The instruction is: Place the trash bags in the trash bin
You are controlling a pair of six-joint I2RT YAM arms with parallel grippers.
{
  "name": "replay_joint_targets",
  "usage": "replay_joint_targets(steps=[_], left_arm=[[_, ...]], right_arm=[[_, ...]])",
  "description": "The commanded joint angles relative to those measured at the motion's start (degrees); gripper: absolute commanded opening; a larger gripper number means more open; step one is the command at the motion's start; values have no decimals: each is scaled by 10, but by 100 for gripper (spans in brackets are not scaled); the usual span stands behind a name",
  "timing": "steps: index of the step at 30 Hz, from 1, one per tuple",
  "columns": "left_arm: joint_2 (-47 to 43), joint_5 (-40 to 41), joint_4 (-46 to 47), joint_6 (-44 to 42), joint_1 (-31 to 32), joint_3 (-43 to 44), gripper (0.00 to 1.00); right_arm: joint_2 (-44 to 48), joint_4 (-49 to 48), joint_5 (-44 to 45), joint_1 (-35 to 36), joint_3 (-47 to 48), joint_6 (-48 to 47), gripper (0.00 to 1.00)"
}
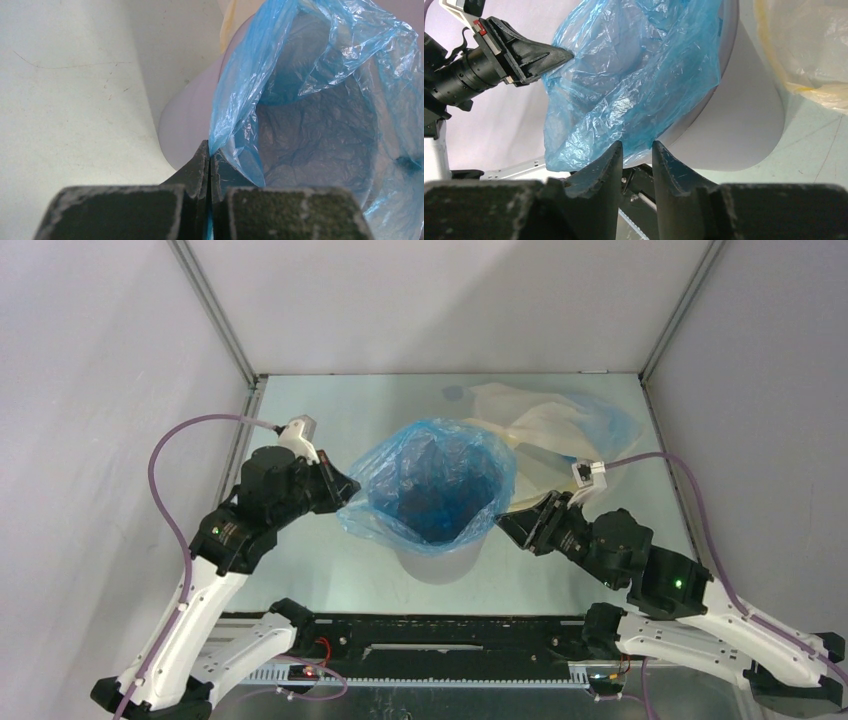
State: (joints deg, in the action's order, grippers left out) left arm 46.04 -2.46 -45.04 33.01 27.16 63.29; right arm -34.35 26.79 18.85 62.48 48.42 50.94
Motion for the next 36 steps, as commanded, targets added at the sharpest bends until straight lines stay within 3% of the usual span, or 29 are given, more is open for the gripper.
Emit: replay_joint_targets(steps=[1, 3, 7, 10, 16, 19, 32, 33, 36], left_arm=[[-11, -16, 17, 5, -3, -9, 1], [-13, -16, 17, 5, -3, -10, 1], [-15, -15, 15, 5, -3, -13, 0], [-13, -16, 15, 6, -4, -13, 0], [-15, -16, 14, 7, -4, -17, 0], [-18, -16, 14, 5, -3, -21, 0], [-39, -16, 22, 4, -4, -61, 0], [-39, -19, 26, 6, -4, -66, 0], [-40, -24, 36, 9, -4, -73, 0]], right_arm=[[6, -10, 9, -4, -6, 3, 38], [5, -1, 9, -7, -6, 1, 49], [0, 4, 14, -16, -6, -6, 57], [-7, 2, 8, -27, -6, -8, 56], [-13, 7, -7, -36, -6, -5, 27], [-13, 8, -18, -37, -6, -17, 0], [11, 43, -20, -39, -35, -15, 0], [15, 39, -26, -39, -40, -19, 4], [40, 20, -42, -39, -59, -30, 31]])
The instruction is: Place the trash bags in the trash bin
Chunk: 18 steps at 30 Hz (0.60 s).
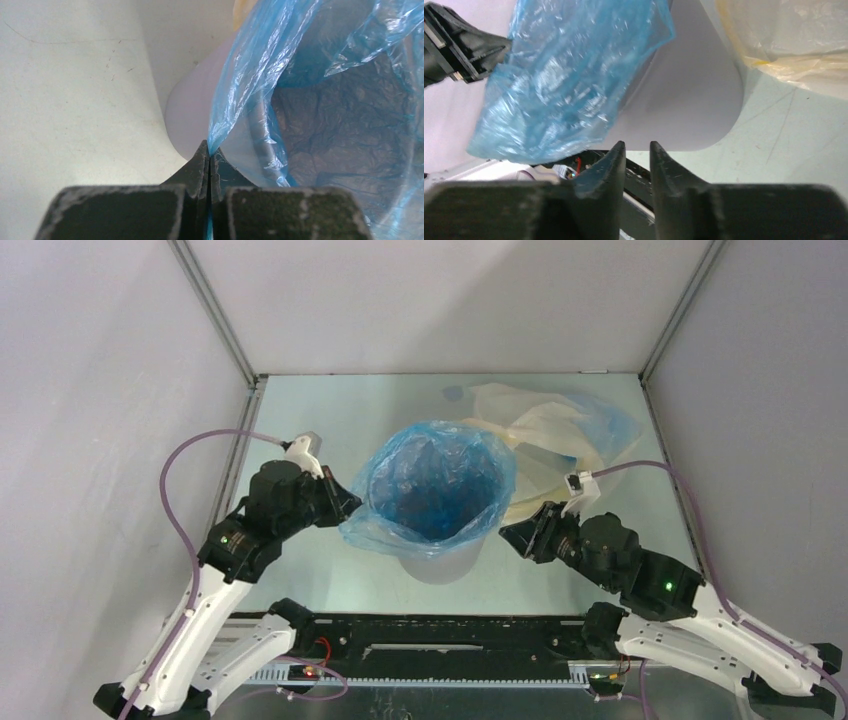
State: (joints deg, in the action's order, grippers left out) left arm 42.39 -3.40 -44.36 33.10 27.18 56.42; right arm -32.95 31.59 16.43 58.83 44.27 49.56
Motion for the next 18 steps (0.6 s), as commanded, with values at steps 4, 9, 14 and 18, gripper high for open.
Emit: replay_joint_targets(steps=[4, 9, 14, 18], left_arm=[[-3, -10, 30, 8, -4, -1, 0], [-2, -8, 33, 9, -4, -2, 0], [-5, -7, 39, 11, -4, -7, 0], [-5, -7, 41, 11, -4, -10, 0]], right_arm=[[65, -73, -25, -3, -39, -27, 46], [61, -124, -46, -3, -40, -23, 66], [23, -143, -41, -6, -32, -3, 69], [-8, -145, -46, -18, -21, 13, 62]])
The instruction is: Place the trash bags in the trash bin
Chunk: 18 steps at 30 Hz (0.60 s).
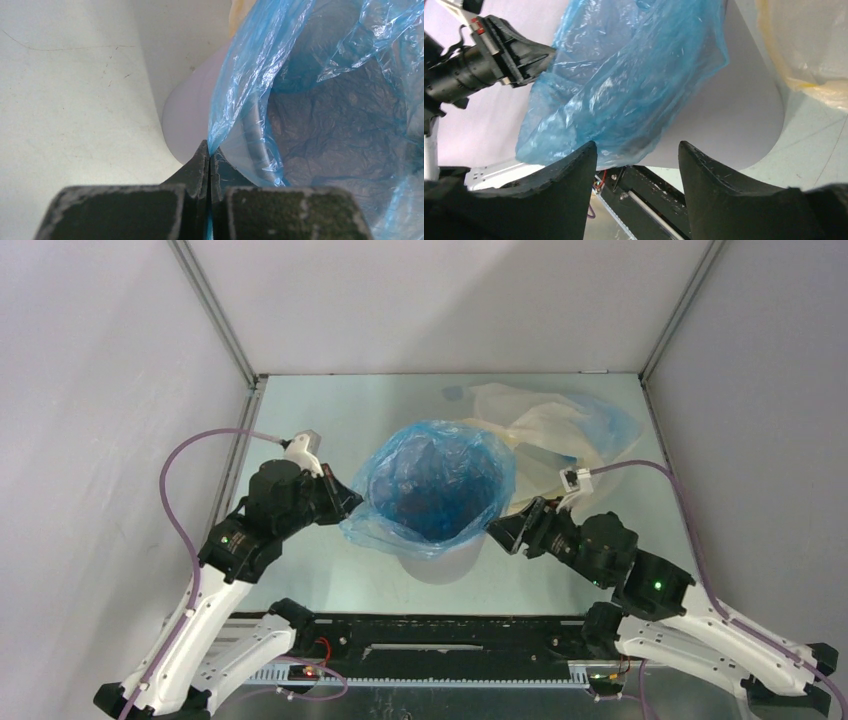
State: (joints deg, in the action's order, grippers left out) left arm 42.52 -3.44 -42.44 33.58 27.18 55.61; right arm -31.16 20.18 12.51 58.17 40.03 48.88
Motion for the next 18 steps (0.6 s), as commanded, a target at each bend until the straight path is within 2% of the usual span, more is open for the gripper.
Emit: replay_joint_targets(steps=[1, 6, 7, 12, 16, 18], left_arm=[[-5, -7, 22, 7, -4, -1, 0], [-4, -8, 23, 5, -4, 0, 0], [-3, -7, 23, 4, -4, -1, 0], [-4, -2, 23, 4, -4, 3, 0], [-1, -2, 22, 4, -4, 6, 0], [1, -4, 22, 4, -4, 9, 0]], right_arm=[[-29, -29, -9, -14, 21, 25, 54], [-20, 4, -2, -22, 21, 37, 21], [-15, 9, -2, -22, 21, 37, 19], [5, 23, -5, -22, 22, 28, 27], [13, 26, -6, -23, 22, 25, 21], [13, 21, -10, -23, 21, 23, 29]])
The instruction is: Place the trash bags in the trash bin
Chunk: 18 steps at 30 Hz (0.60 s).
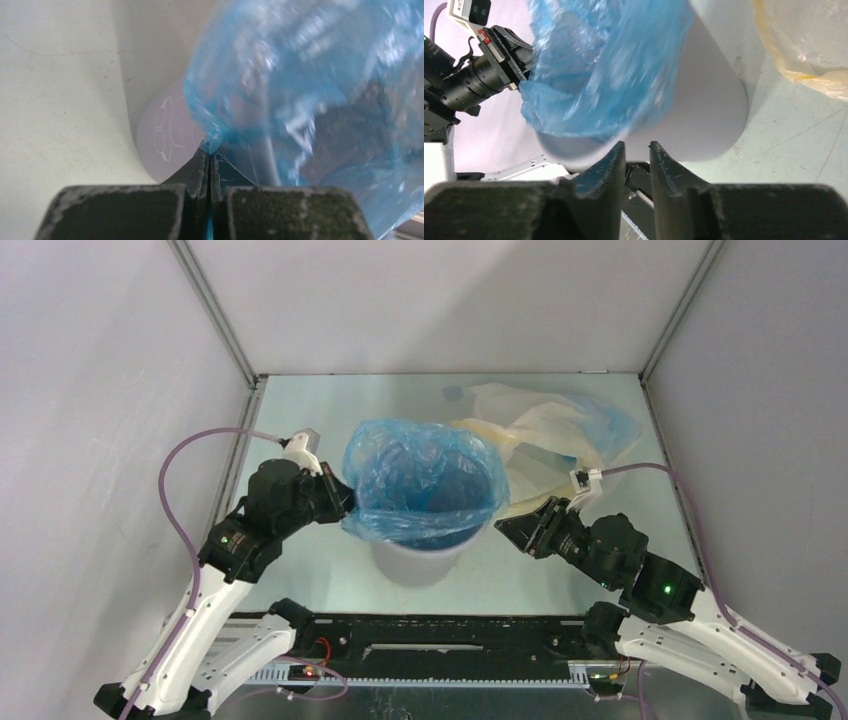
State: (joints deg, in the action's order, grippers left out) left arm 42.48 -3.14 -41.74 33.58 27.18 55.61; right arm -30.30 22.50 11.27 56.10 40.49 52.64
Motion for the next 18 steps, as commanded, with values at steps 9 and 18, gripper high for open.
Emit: replay_joint_targets(steps=[9, 18], left_arm=[[5, -11, 7, 2, -4, 20, 0], [-8, -31, 9, 9, -4, 6, 0]], right_arm=[[-30, -8, 2, -7, 47, -38, 58], [-45, -23, -23, -39, 50, -36, 66]])
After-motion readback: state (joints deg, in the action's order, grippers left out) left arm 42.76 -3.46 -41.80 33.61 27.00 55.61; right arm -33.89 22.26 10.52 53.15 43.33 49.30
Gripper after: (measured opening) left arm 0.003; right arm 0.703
